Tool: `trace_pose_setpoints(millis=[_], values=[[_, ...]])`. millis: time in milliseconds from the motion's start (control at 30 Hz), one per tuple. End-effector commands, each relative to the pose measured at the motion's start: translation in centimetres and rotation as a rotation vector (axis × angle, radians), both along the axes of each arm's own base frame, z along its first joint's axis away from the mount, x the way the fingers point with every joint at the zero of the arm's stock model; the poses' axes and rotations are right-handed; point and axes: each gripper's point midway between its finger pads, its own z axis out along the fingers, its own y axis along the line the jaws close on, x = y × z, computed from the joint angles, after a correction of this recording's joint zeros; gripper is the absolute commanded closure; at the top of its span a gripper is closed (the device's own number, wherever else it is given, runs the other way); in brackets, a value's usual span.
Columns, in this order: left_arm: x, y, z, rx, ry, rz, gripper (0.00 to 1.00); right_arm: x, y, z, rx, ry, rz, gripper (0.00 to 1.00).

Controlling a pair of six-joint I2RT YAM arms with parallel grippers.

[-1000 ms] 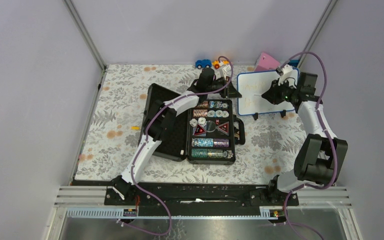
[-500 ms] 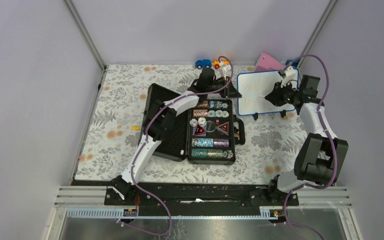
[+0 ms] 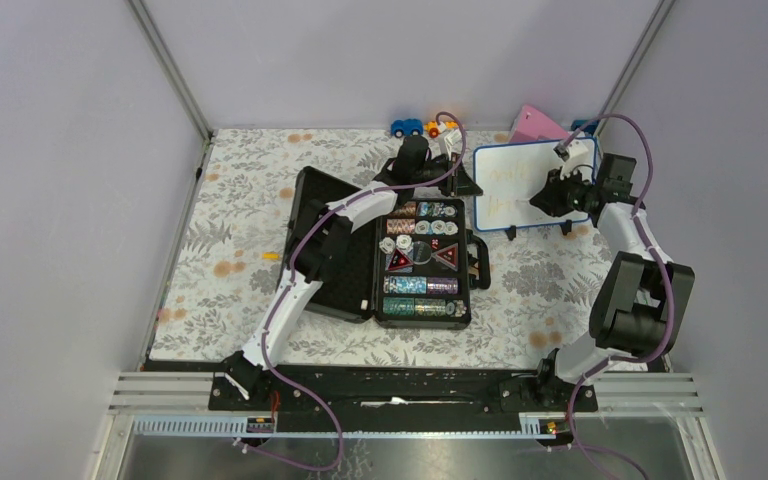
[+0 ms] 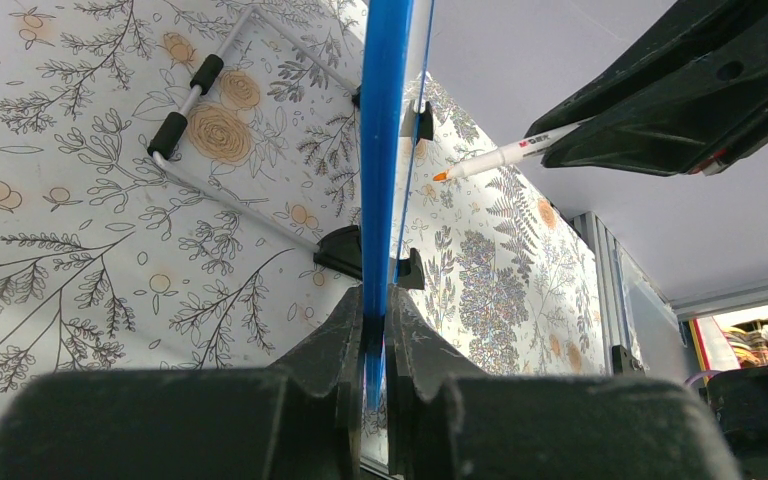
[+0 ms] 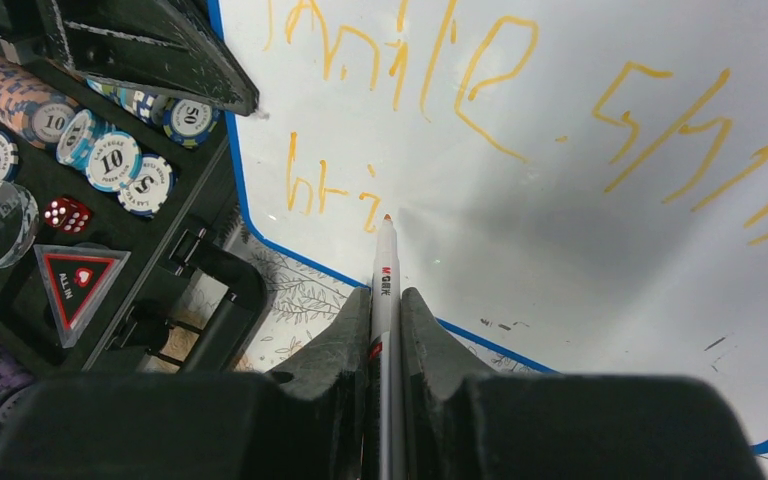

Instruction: Write a sentence on the whiteboard

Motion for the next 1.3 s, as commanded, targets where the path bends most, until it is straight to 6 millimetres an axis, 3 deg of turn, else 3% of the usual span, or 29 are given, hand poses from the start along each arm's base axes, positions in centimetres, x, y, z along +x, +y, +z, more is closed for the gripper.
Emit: trace_pose_setpoints(millis=[0,767,1267], values=[[0.5,1.1,4.0,-0.033,-0.051,0.011,1.00,0.4,-0.1,0.0,-0.010,-0.023,0.024,1.00],[0.7,1.0,3.6,-0.036,-0.046,0.012,1.00,2.1,-0.6,-0.4,-0.037,-0.025,0.002,1.00],[0.7,1.0,3.9,-0.039,-0.051,0.011,1.00,2.9,1.3,0.5,-0.037,-0.042,0.035,1.00]])
